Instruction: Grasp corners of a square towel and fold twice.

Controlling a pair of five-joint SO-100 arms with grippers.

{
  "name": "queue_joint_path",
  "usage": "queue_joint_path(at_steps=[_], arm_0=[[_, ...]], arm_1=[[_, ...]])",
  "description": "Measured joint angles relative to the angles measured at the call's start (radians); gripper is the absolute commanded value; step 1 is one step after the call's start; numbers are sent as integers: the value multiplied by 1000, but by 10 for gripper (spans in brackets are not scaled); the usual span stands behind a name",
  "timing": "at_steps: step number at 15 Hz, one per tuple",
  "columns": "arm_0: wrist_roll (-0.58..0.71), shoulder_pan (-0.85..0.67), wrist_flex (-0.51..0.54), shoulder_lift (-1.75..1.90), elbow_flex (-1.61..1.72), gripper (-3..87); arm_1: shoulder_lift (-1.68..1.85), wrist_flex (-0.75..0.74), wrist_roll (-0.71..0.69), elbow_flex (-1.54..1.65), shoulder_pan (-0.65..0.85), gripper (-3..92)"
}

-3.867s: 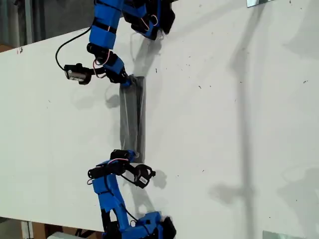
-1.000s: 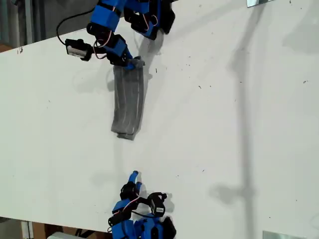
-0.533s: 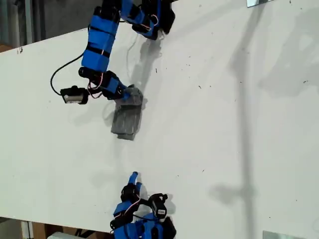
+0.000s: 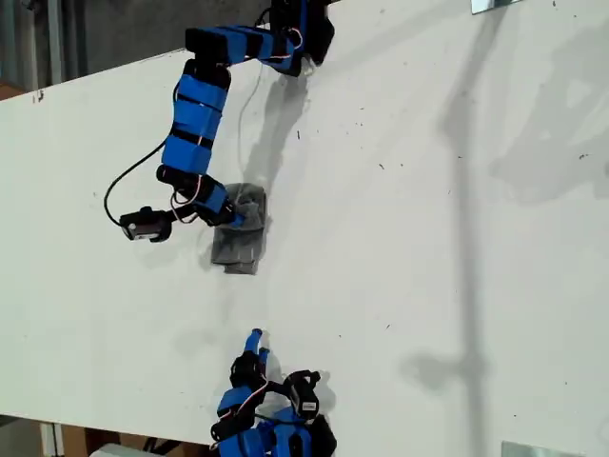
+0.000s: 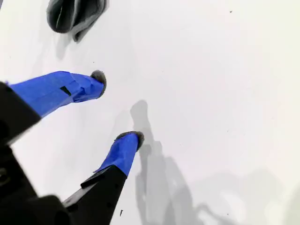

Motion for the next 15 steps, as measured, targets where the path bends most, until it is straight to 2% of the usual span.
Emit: queue_joint_path(at_steps=[2, 3, 4, 5, 10, 15], arm_0=[[-2, 0, 0, 0, 0, 198], [-2, 0, 0, 0, 2, 198], [-2, 0, 0, 0, 3, 198], [-2, 0, 0, 0, 3, 198], [-2, 0, 0, 2, 3, 197], [-2, 0, 0, 17, 12, 196]], arm_1=[[0, -61, -41, 0, 3, 19], [0, -98, -60, 0, 8, 91], [0, -133, -77, -6, 11, 218], [0, -161, -92, -9, 12, 246], [-2, -235, -117, -32, 23, 316], [78, -245, -127, -18, 26, 318]])
